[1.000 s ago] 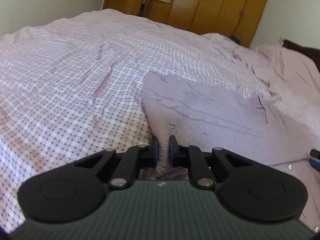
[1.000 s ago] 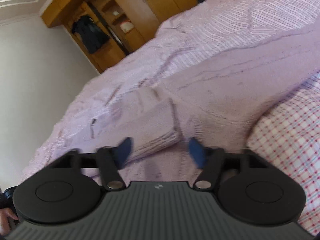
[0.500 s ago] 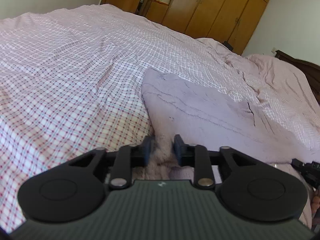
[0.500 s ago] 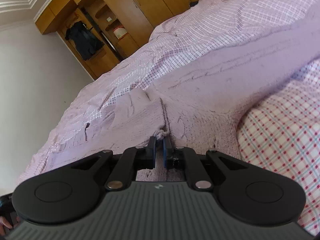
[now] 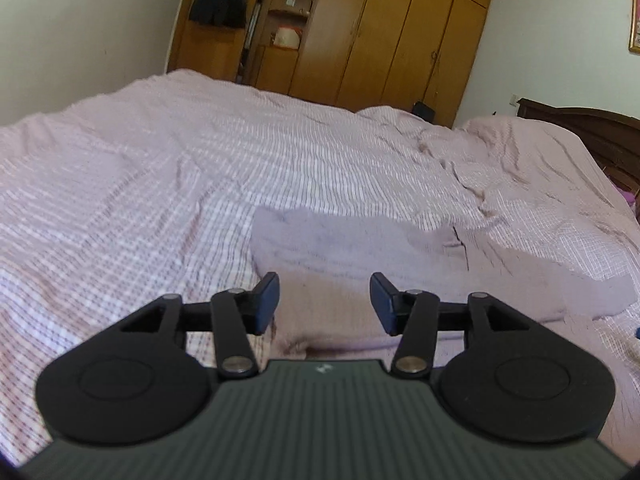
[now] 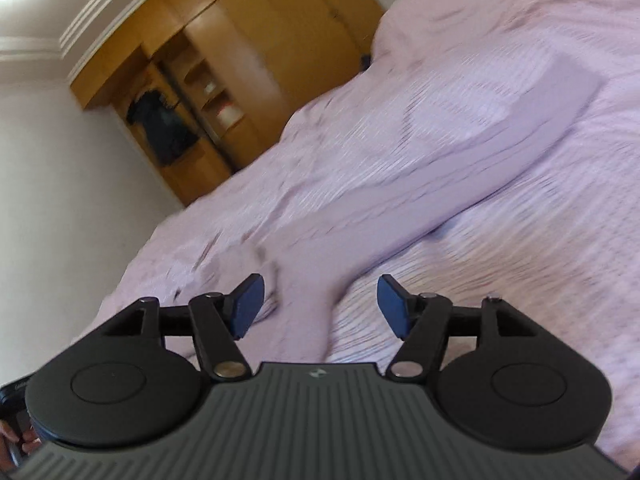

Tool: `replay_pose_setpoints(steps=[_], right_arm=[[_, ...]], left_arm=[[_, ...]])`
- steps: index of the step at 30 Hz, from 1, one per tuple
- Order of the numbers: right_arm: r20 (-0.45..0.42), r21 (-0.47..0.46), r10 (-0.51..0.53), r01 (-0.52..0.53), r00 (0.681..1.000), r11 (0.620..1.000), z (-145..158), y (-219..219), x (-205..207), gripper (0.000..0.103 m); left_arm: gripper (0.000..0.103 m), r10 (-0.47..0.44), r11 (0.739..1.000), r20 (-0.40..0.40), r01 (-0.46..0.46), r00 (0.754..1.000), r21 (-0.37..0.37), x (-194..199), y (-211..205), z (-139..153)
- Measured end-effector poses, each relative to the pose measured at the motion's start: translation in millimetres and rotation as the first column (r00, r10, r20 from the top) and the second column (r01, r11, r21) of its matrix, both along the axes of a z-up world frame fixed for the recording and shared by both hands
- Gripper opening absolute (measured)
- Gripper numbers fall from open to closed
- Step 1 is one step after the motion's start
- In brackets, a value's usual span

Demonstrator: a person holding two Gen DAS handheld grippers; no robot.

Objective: Fold small clothes

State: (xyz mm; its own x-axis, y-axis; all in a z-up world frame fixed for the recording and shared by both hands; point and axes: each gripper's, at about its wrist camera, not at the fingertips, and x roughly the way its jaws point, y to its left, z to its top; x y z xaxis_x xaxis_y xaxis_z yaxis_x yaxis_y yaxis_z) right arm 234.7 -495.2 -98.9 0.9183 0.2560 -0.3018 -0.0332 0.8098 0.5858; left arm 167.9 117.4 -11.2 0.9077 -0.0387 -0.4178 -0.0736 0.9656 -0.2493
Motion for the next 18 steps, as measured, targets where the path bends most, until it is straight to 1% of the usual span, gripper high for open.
replay_pose_setpoints(steps=[1, 2, 3, 4, 7, 10, 12, 13, 15, 18], right_arm=[[0.003, 0.013, -0.021, 0.021, 1.000, 1.000, 0.2, -8.2, -0.9, 0.070], [0.002, 0.033, -0.046, 0.046, 0.999, 0.998, -0.1, -19.1, 0.2, 0.070], [0.001, 0.049, -0.062, 0.062, 0.998, 0.997, -0.7, -28.8, 1.1, 0.070], [0.001, 0.068, -0.087, 0.087, 0.996, 0.994, -2.3, -40.8, 4.8, 0.070], [-0.004, 0.098, -0.164, 0.164, 0.986, 0.982, -8.8, -77.3, 17.2, 0.070], [-0.029, 0.127, -0.242, 0.244, 0.970, 0.961, -17.0, -114.0, 39.9, 0.070], [-0.042, 0.108, -0.293, 0.296, 0.955, 0.949, -22.1, -136.1, 54.1, 0.070], [-0.064, 0.099, -0.317, 0.323, 0.946, 0.941, -25.5, -146.0, 60.6, 0.070], [-0.111, 0.080, -0.332, 0.341, 0.937, 0.937, -33.7, -160.0, 69.8, 0.070], [-0.109, 0.079, -0.346, 0.355, 0.932, 0.932, -44.6, -176.5, 75.2, 0.070]], left_arm=[[0.061, 0.002, 1.000, -0.001, -0.002, 1.000, 0.006, 0.0, -1.8, 2.4], [0.064, 0.008, 1.000, 0.001, -0.008, 1.000, 0.011, -0.9, -3.6, 4.5], [0.070, 0.009, 1.000, 0.010, -0.009, 1.000, 0.014, -3.8, -4.2, 5.6], [0.073, 0.003, 1.000, 0.023, -0.003, 1.000, 0.022, -4.7, -5.0, 6.7], [0.075, -0.011, 0.998, 0.025, 0.010, 1.000, 0.054, -3.9, -6.7, 6.0], [0.075, -0.012, 0.999, 0.021, 0.011, 1.000, 0.044, 0.1, -6.3, 2.6], [0.075, -0.003, 0.999, 0.020, 0.002, 1.000, 0.044, 1.0, -7.0, -0.2], [0.075, 0.001, 0.999, 0.017, -0.001, 1.000, 0.047, 0.4, -7.2, -1.4], [0.075, 0.011, 0.998, 0.009, -0.012, 1.000, 0.058, 2.6, -7.1, -2.8], [0.075, 0.028, 0.999, 0.028, -0.029, 0.999, 0.044, 6.5, -6.7, -3.3]])
